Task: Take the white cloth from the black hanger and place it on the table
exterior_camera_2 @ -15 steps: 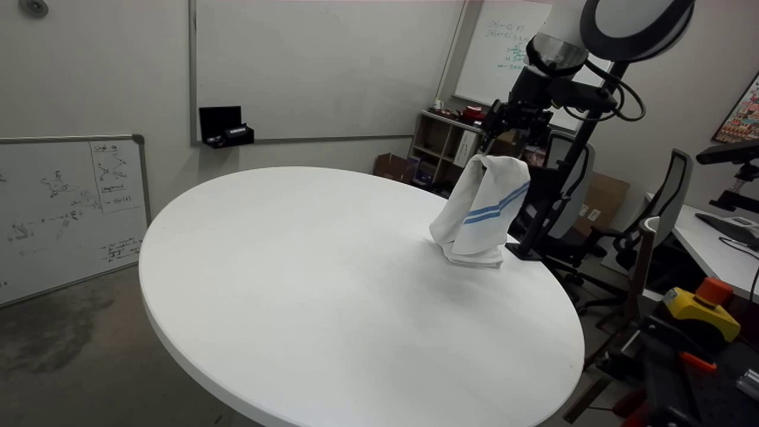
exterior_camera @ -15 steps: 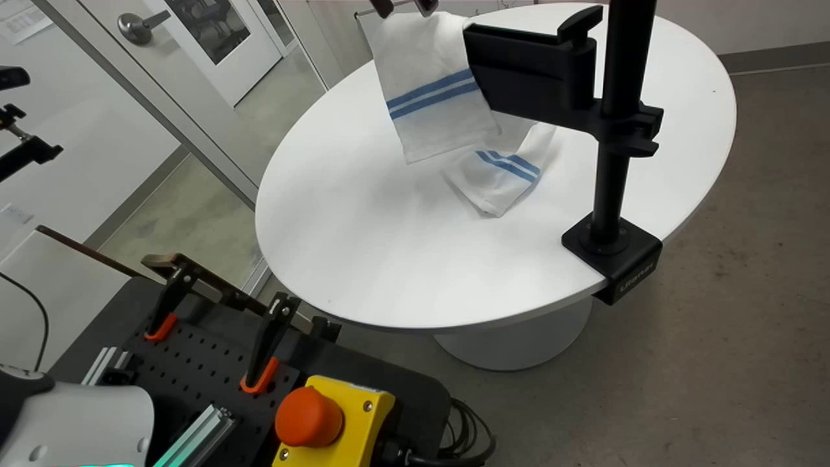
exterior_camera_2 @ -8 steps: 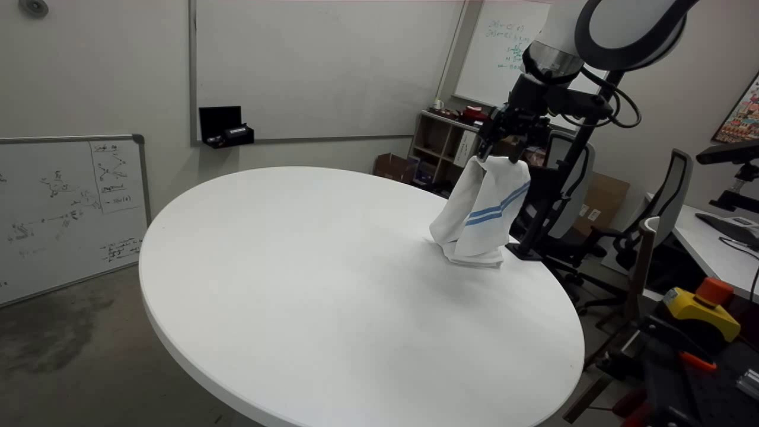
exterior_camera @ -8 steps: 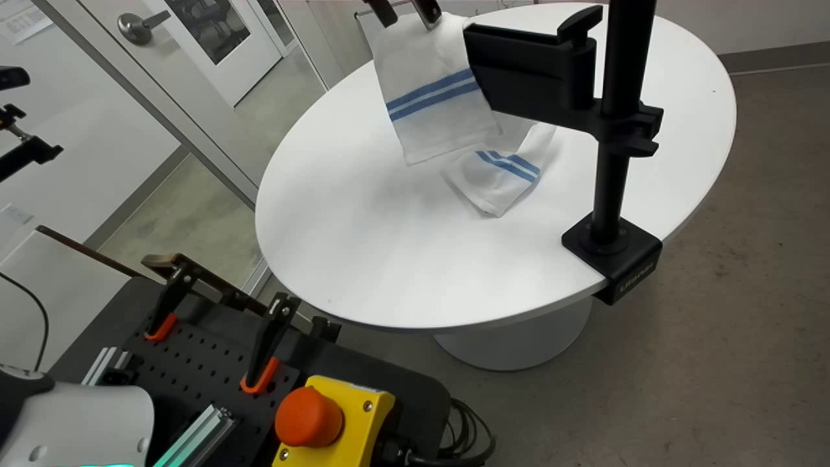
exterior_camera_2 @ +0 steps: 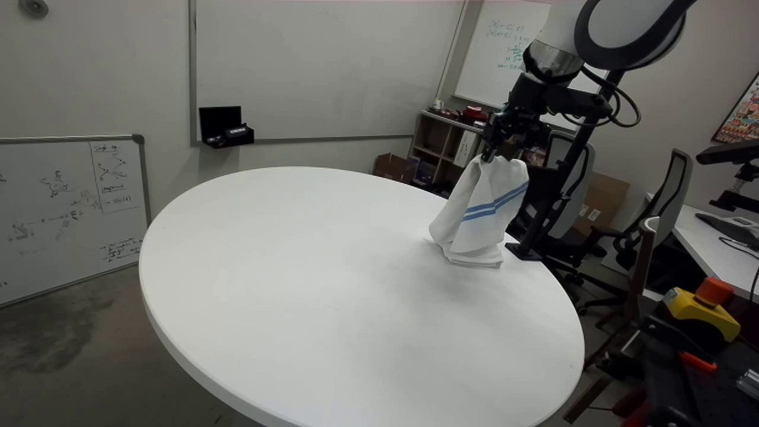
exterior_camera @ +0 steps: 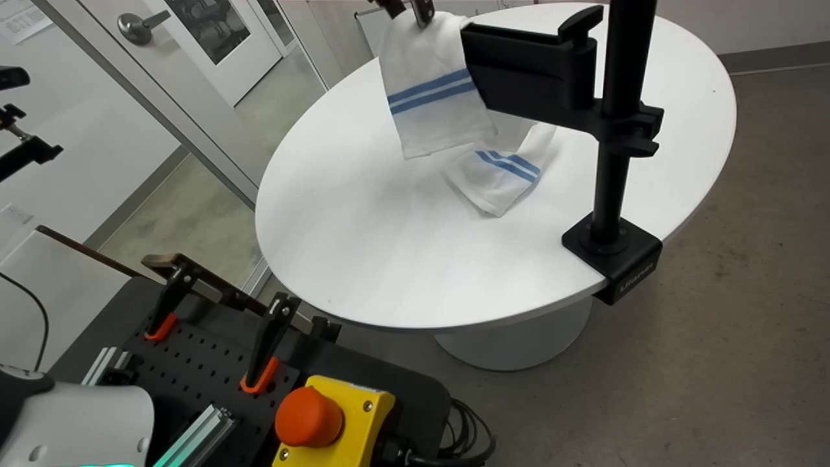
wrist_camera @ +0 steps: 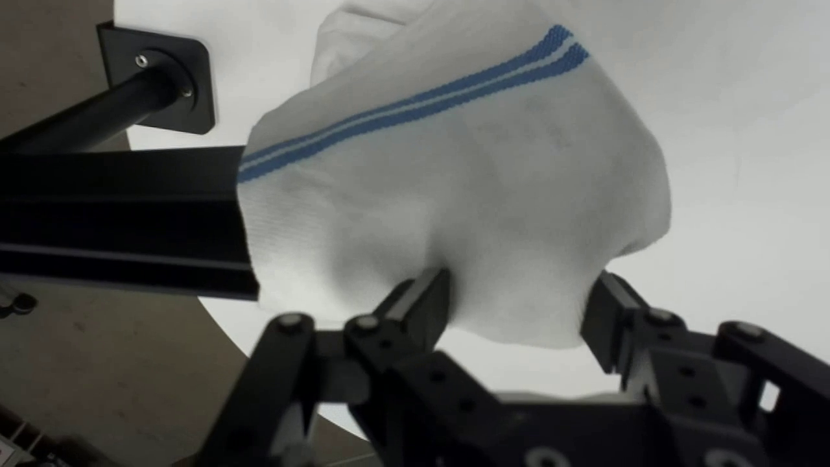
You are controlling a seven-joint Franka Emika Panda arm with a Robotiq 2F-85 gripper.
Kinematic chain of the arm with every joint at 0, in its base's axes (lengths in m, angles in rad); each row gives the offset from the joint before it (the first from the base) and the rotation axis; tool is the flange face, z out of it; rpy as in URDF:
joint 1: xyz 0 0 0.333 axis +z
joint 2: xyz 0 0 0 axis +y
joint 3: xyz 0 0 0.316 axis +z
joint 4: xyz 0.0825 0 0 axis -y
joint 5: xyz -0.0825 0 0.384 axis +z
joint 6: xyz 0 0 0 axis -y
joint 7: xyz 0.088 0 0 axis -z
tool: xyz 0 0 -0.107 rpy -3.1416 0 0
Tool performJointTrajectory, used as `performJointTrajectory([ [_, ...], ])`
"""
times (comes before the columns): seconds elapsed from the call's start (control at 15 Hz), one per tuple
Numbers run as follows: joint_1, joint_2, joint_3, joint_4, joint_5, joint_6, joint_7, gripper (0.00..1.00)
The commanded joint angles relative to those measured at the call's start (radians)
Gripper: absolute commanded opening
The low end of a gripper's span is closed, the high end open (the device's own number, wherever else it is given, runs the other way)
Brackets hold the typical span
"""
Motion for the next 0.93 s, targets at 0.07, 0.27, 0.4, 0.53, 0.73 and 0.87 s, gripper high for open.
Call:
performJointTrajectory([
  [0.07,0.025,0.008,-0.015,0.001,0.020,0.036,-0.011,0.16],
  [0.27,0.031,0.002,-0.016,-0.005,0.027,0.049,-0.013,0.00],
  [0.4,0.032,-0.003,-0.017,-0.010,0.035,0.057,-0.016,0.00],
  [0.53,0.029,-0.011,-0.017,-0.013,0.048,0.059,-0.019,0.02],
  [0.73,0.024,-0.040,-0.012,-0.015,0.093,0.060,-0.025,0.02],
  [0.87,0.022,-0.078,-0.005,-0.018,0.137,0.066,-0.027,0.02],
])
